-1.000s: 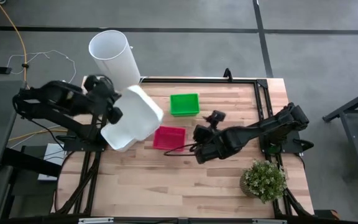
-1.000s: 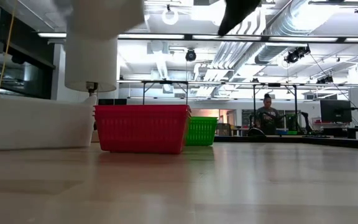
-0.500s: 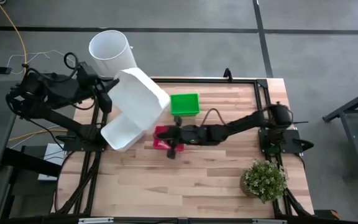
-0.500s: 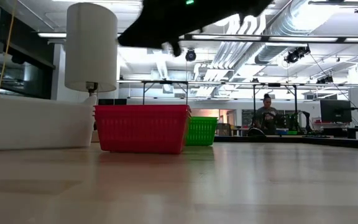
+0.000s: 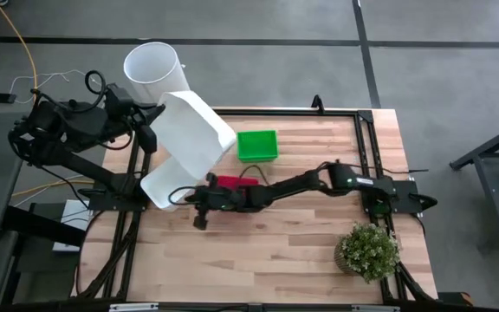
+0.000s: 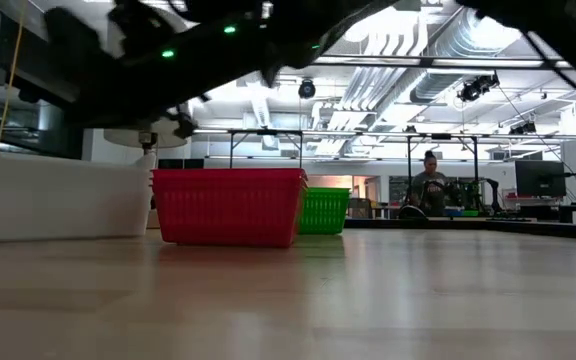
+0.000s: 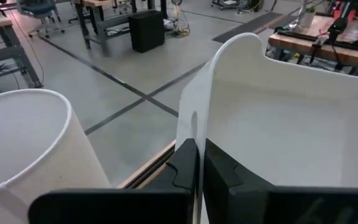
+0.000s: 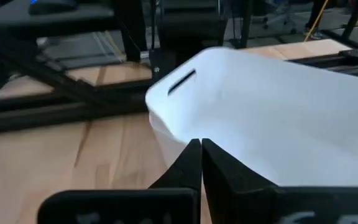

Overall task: Stack baskets by color
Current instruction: Stack the right white bin on the left white bins

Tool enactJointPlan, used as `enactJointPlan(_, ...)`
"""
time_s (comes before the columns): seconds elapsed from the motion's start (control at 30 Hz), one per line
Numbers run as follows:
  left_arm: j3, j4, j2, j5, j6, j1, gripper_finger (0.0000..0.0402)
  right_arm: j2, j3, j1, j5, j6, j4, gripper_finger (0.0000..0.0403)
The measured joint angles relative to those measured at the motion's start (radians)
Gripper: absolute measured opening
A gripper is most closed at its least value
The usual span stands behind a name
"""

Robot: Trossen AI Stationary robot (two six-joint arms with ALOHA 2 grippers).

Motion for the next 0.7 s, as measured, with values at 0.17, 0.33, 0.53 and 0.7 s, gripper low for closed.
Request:
enactJointPlan(0.17,0.0,0.0,0.002,-0.003,-0.01,0.0,0.0,0.125,0.198,-0.001,0.03,0.05,-0.102,0.0)
enactJointPlan(0.33,0.0,0.0,0.003,0.005,-0.019,0.0,0.0,0.198,0.296,-0.002,0.1,0.062,-0.205,0.0)
enactJointPlan(0.53,0.0,-0.001,0.007,0.02,-0.026,0.0,0.0,0.193,0.301,-0.002,0.154,-0.054,-0.367,0.0)
enactJointPlan(0.7,0.0,-0.001,0.006,0.025,-0.03,0.0,0.0,0.173,0.301,-0.009,0.115,-0.134,-0.464,0.0)
